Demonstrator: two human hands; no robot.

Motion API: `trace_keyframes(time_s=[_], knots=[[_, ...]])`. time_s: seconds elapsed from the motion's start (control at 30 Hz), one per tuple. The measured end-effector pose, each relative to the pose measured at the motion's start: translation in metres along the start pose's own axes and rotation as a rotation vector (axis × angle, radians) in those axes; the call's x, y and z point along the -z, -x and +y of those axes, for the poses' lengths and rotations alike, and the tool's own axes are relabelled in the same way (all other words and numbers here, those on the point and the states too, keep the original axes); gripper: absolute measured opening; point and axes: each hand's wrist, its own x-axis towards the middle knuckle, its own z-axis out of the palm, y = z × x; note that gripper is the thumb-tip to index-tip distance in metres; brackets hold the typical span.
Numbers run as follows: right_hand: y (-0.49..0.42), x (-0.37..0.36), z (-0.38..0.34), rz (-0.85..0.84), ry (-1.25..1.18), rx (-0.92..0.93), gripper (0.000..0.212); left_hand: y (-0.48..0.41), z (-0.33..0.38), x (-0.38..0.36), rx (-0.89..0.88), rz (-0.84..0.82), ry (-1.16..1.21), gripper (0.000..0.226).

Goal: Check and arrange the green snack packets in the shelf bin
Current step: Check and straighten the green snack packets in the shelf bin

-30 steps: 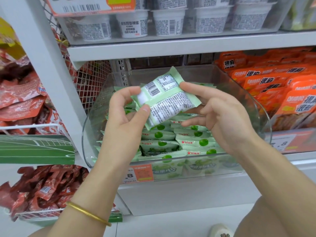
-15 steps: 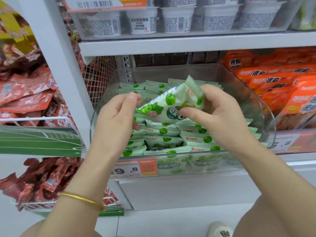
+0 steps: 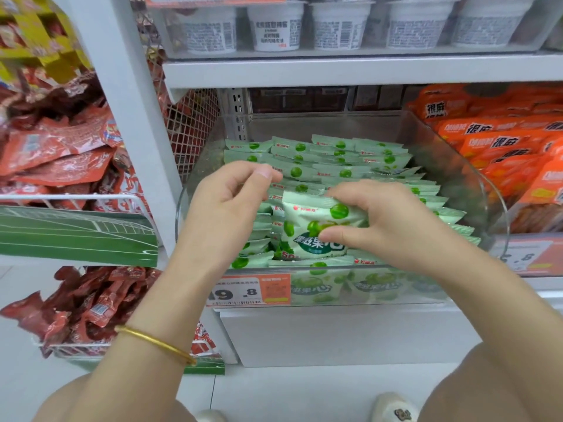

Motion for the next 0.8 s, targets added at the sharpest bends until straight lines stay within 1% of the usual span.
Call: trace_keyframes(time_s=[0.07,0.13,0.2,0.27,0.3,0.33,0.47,0.63,0.73,0.8], knots=[[-0.004,-0.009,-0.003,-0.061,0.094,0.044,0.043,0.001,-0.001,-0.001,-0.009,-0.04,0.006,0.021],[-0.006,-0.014,-0.005,-0.11,0.124,0.06,0.039,0.001,-0.003,-0.003,-0.016,-0.097,-0.04,0.019],[-0.006,-0.008,-0.004,-0.054,0.042,0.027,0.041,0.001,-0.007,-0.003,-0.038,-0.134,-0.153,0.018],[-0.003,-0.002,0.0,0.039,-0.026,0.022,0.03,0.0,-0.011,-0.002,-0.068,-0.148,-0.248,0.017],[-0.002,-0.002,0.002,0.047,-0.025,0.027,0.023,0.0,-0.012,-0.002,-0.077,-0.16,-0.284,0.017],[-0.001,-0.004,0.002,0.034,-0.004,0.039,0.019,0.0,-0.012,-0.002,-0.081,-0.179,-0.327,0.015],[-0.005,-0.018,-0.002,-0.071,0.166,0.071,0.016,0.003,-0.015,-0.004,-0.11,-0.29,-0.558,0.016],[-0.001,-0.009,0.002,-0.054,0.166,0.079,0.011,0.001,-0.015,-0.002,-0.129,-0.308,-0.591,0.017],[-0.003,-0.011,-0.002,-0.126,0.227,0.07,0.01,0.002,-0.017,-0.004,-0.136,-0.353,-0.644,0.018],[-0.004,-0.009,-0.001,-0.172,0.207,0.046,0.012,0.002,-0.017,-0.005,-0.136,-0.349,-0.629,0.019]])
